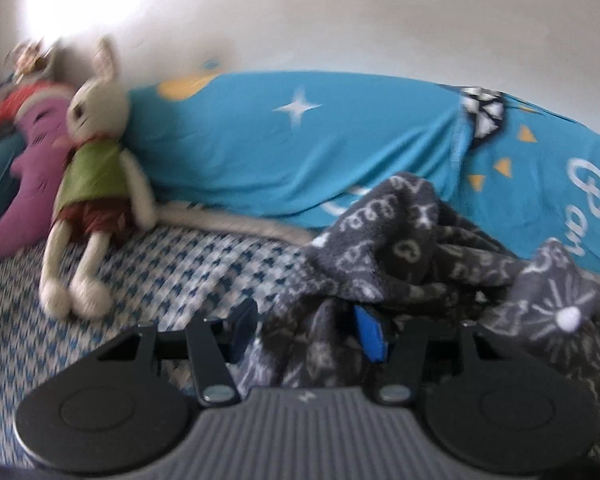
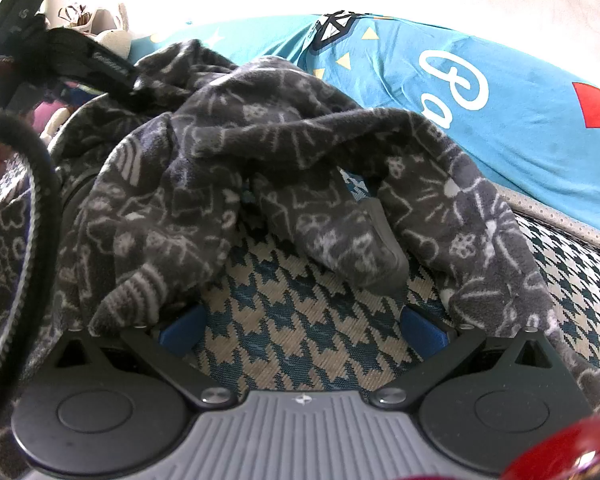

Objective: Fold clothes

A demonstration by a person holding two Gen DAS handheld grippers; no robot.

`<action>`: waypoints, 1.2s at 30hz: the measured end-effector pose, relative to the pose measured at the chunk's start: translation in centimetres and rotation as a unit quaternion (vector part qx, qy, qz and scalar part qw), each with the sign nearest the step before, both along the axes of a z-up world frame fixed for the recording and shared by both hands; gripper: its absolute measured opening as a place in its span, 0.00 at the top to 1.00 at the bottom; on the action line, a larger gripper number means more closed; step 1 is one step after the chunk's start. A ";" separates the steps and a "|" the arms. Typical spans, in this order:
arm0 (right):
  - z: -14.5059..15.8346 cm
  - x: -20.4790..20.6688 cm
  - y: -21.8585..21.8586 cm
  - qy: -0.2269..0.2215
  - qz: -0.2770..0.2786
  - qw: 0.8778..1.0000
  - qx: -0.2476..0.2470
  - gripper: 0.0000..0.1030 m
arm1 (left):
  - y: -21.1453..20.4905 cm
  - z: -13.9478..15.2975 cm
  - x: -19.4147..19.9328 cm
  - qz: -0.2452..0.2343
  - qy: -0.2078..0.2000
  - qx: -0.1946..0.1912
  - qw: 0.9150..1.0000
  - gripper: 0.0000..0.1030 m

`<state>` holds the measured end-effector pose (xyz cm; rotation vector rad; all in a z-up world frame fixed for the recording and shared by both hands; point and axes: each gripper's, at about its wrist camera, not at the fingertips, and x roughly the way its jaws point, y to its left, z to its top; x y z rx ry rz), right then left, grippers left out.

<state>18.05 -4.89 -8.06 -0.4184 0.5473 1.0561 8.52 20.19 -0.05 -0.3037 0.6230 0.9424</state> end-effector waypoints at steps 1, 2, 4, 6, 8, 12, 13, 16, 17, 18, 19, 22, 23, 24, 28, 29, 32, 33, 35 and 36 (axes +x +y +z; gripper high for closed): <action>0.0 0.0 0.0 0.000 0.000 1.000 0.000 0.00 | 0.4 -0.1 -0.5 0.011 -0.002 -0.009 1.000 0.50; 0.0 0.0 0.0 0.000 0.000 1.000 0.000 0.00 | 0.7 -0.2 -1.0 0.019 -0.004 -0.017 1.000 0.50; 0.0 0.0 0.0 0.000 0.000 1.000 0.000 0.00 | 1.3 -0.5 -2.0 0.034 -0.009 -0.034 0.999 0.47; 0.0 -0.1 -0.1 0.000 0.000 1.000 0.000 0.00 | 1.9 -0.5 -2.7 0.045 -0.015 -0.052 0.998 0.43; 0.0 -0.1 0.0 0.000 -0.001 1.000 0.000 0.00 | 2.3 -0.5 -3.3 0.057 -0.019 -0.062 0.996 0.40; 0.0 -0.1 -0.1 0.000 -0.001 1.000 0.000 0.00 | 3.0 -0.4 -4.6 0.080 -0.027 -0.082 0.993 0.29; 0.0 -0.1 -0.1 0.000 -0.001 1.000 0.000 0.00 | 3.2 -0.4 -4.9 0.085 -0.029 -0.086 0.992 0.28; 0.0 -0.1 -0.1 0.000 -0.001 1.000 0.000 0.00 | 1.9 1.3 -4.9 0.060 -0.033 -0.051 0.996 0.22; 0.0 -0.1 -0.1 -0.001 -0.001 1.000 0.000 0.00 | 1.3 1.8 -4.8 0.053 -0.039 -0.038 0.997 0.17; 0.0 -0.2 -0.1 -0.001 -0.001 1.000 0.000 0.00 | 0.8 2.2 -4.7 0.046 -0.045 -0.025 0.998 0.08; 0.0 -0.2 -0.1 -0.001 -0.001 1.000 0.000 0.00 | 0.3 2.7 -4.6 0.040 -0.051 -0.013 0.998 0.06; 0.0 -0.2 -0.1 -0.001 -0.001 1.000 0.000 0.00 | -1.0 3.4 -3.5 0.000 -0.055 0.004 0.998 0.06; 0.0 -0.2 -0.1 -0.001 -0.001 1.000 0.000 0.00 | -1.5 3.3 -3.0 -0.015 -0.054 0.005 0.998 0.06; 0.0 -0.2 -0.1 -0.001 -0.001 1.000 0.000 0.00 | -2.1 3.2 -2.4 -0.027 -0.049 0.008 0.998 0.06; 0.0 -0.2 -0.2 -0.001 -0.001 1.000 -0.001 0.00 | -4.1 2.9 -0.4 -0.070 -0.032 0.040 0.996 0.04; 0.0 -0.2 -0.2 -0.001 -0.001 1.000 -0.001 0.00 | -4.3 2.8 0.3 -0.079 -0.028 0.046 0.995 0.02; 0.0 -0.2 -0.2 -0.001 -0.001 1.000 -0.001 0.00 | -5.0 2.1 1.9 -0.098 -0.013 0.058 0.993 0.00; 0.0 -0.3 -0.2 -0.001 -0.001 1.000 -0.001 0.00 | -5.1 1.7 2.3 -0.103 -0.009 0.056 0.993 0.00; 0.0 -0.3 -0.2 -0.001 -0.002 1.000 -0.001 0.00 | -5.2 1.1 3.1 -0.112 0.001 0.053 0.992 0.00; 0.0 -0.3 -0.2 -0.001 -0.002 1.000 -0.001 0.00 | -5.2 0.7 3.3 -0.112 0.008 0.054 0.992 0.00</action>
